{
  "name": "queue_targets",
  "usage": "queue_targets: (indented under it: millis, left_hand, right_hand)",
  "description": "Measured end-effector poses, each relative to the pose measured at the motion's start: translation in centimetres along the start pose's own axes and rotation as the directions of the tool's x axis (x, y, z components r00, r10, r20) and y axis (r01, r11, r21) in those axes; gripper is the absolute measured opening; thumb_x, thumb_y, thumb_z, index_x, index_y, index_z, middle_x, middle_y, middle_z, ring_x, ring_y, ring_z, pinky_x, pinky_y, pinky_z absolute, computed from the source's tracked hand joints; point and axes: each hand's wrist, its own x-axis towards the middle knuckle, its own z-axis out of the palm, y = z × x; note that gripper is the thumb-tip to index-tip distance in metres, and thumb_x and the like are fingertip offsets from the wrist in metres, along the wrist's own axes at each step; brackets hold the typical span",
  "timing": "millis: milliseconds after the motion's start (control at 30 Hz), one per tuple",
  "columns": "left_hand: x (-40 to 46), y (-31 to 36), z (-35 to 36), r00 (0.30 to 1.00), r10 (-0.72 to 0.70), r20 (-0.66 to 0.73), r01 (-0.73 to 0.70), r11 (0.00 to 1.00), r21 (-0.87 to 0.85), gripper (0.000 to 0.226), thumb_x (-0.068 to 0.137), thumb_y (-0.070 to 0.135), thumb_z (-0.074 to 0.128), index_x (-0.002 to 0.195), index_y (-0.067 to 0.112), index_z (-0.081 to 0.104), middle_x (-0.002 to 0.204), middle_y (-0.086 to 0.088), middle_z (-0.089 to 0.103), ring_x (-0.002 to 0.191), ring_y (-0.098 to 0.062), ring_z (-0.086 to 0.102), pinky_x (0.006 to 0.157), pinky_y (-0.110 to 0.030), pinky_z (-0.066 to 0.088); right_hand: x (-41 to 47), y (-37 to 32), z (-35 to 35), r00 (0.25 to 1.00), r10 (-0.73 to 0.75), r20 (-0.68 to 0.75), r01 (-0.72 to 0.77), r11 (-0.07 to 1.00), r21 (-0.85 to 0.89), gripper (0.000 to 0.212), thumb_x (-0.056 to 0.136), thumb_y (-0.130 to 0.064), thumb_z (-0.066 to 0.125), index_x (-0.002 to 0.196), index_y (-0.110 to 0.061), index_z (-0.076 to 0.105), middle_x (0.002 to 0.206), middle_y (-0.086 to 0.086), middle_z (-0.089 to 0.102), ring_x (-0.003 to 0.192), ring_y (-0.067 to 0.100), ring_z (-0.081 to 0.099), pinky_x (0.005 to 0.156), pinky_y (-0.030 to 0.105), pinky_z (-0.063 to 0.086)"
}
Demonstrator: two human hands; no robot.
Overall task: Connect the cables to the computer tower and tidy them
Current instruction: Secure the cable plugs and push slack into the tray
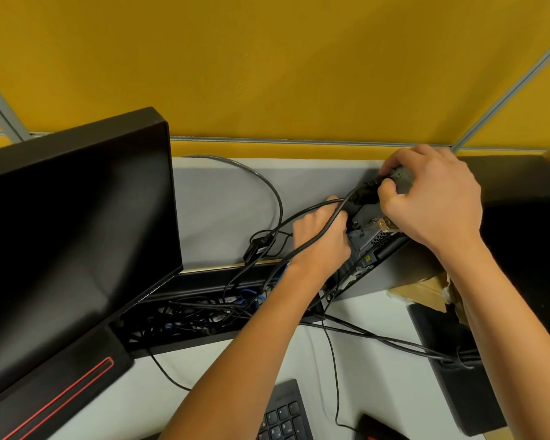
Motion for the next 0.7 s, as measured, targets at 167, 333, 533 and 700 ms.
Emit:
queue_targets:
  millis: [167,333,533,700]
  left_hand:
    - [-0.7,-0.7,0.1,0.998,0.055,-0.041,-0.055,0.998,-0.002,0.006,0.084,0.013,0.063,0.084,0.012,0.069,0.095,-0.003,0.063,0.074,-0.030,0.064,0.052,-0.029,0.032]
    - [-0.1,-0.7,0.0,0.999,0.040,-0.023,-0.039,0.999,0.032,0.004,0.080,0.010,0.065,0.081,0.013,0.069,0.096,-0.003,0.063,0.071,-0.030,0.064,0.050,-0.027,0.030]
    - [0.2,-0.8,0.3,1.000,0.025,-0.020,-0.025,1.000,-0.013,0.013,0.088,0.014,0.059,0.093,0.010,0.070,0.107,-0.003,0.062,0.085,-0.030,0.063,0.056,-0.030,0.036]
    - [0.1,-1.2,0.3,0.998,0.047,-0.051,-0.050,0.997,-0.063,0.011,0.086,0.014,0.061,0.088,0.009,0.071,0.100,-0.001,0.064,0.083,-0.027,0.063,0.056,-0.027,0.035]
  right_hand:
    - [0.0,0.1,-0.1,1.000,-0.002,-0.015,0.002,1.000,0.008,0.020,0.076,-0.028,0.050,0.088,-0.024,0.066,0.091,-0.001,0.063,0.091,0.024,0.051,0.071,0.028,0.031]
    - [0.0,-0.1,-0.1,1.000,-0.009,-0.017,0.009,1.000,0.005,0.020,0.077,-0.030,0.051,0.087,-0.023,0.066,0.092,0.000,0.064,0.092,0.025,0.053,0.072,0.029,0.033]
    - [0.0,-0.1,-0.1,1.000,-0.013,-0.022,0.013,1.000,-0.001,0.018,0.077,-0.031,0.053,0.087,-0.023,0.066,0.092,0.001,0.064,0.093,0.026,0.053,0.071,0.029,0.031]
    - [-0.1,0.0,0.0,0.999,-0.017,-0.032,0.017,1.000,-0.001,0.015,0.079,-0.030,0.056,0.087,-0.023,0.066,0.091,0.001,0.064,0.093,0.026,0.052,0.071,0.029,0.031]
